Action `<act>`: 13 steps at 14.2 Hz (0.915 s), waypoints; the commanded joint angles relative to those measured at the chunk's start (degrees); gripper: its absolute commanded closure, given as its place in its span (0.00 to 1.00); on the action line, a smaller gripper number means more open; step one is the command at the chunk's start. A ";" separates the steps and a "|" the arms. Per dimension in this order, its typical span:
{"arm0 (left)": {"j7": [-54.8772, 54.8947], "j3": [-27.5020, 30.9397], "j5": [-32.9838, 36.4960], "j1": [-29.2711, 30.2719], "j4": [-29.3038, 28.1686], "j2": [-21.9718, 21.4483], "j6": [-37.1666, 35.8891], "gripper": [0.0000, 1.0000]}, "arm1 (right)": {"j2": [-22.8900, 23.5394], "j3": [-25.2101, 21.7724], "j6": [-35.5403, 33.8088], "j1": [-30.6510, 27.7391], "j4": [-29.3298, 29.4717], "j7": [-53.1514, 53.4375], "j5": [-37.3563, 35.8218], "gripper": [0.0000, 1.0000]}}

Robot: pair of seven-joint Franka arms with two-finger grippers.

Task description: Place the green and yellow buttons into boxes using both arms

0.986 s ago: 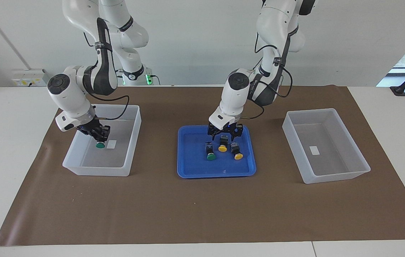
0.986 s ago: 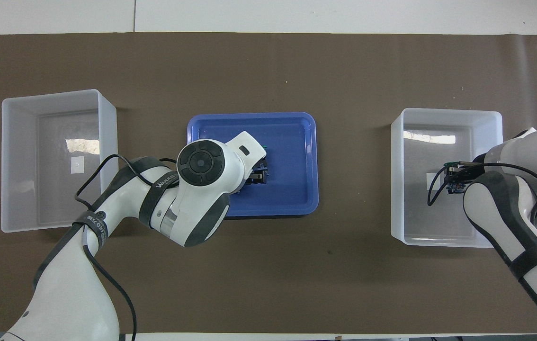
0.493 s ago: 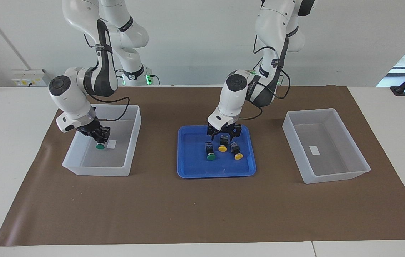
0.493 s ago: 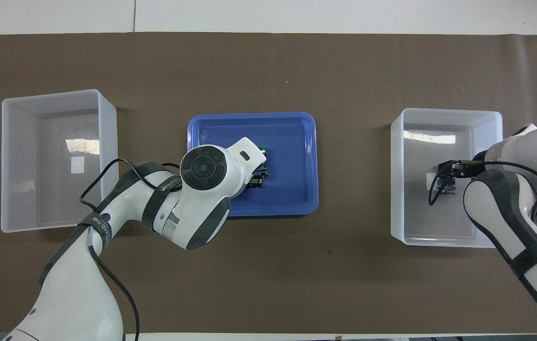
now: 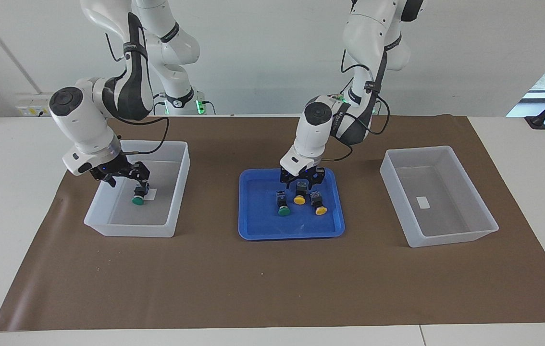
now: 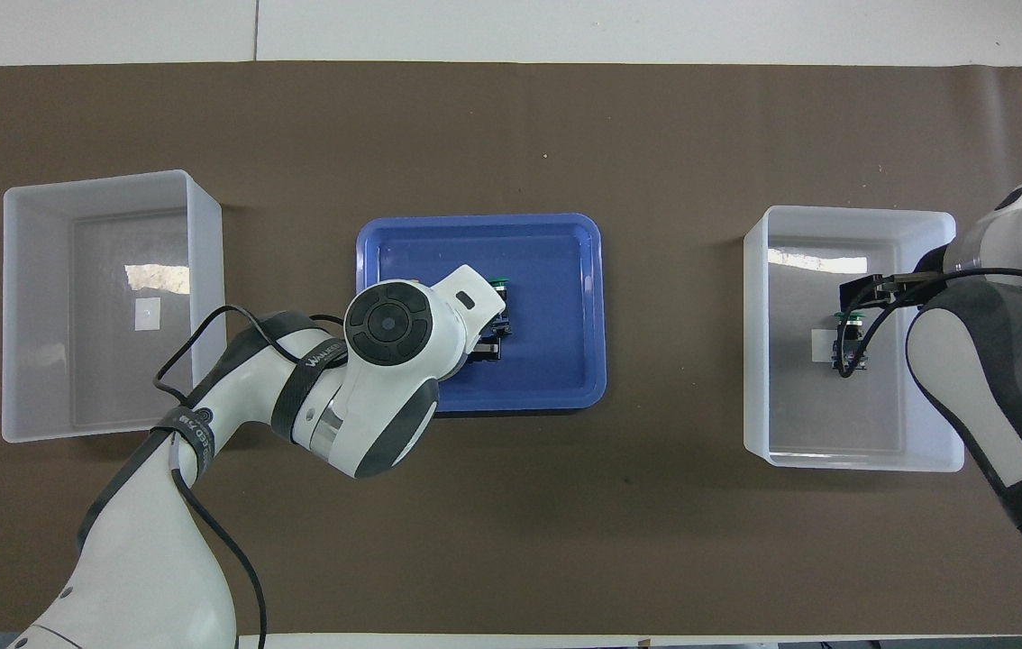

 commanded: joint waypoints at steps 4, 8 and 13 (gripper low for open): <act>-1.12 0.97 -0.78 -1.16 -1.48 -0.45 1.72 0.94 | -1.03 1.43 -1.65 2.27 1.24 -3.08 0.70 0.00; -1.47 0.88 -0.78 -1.07 -0.78 -1.85 -0.20 1.00 | 0.38 2.05 -5.16 6.83 6.43 -0.98 0.79 0.00; -0.78 1.41 -3.94 4.96 11.32 -13.01 -26.97 1.00 | 1.26 2.31 -4.55 12.37 8.37 7.10 2.36 0.00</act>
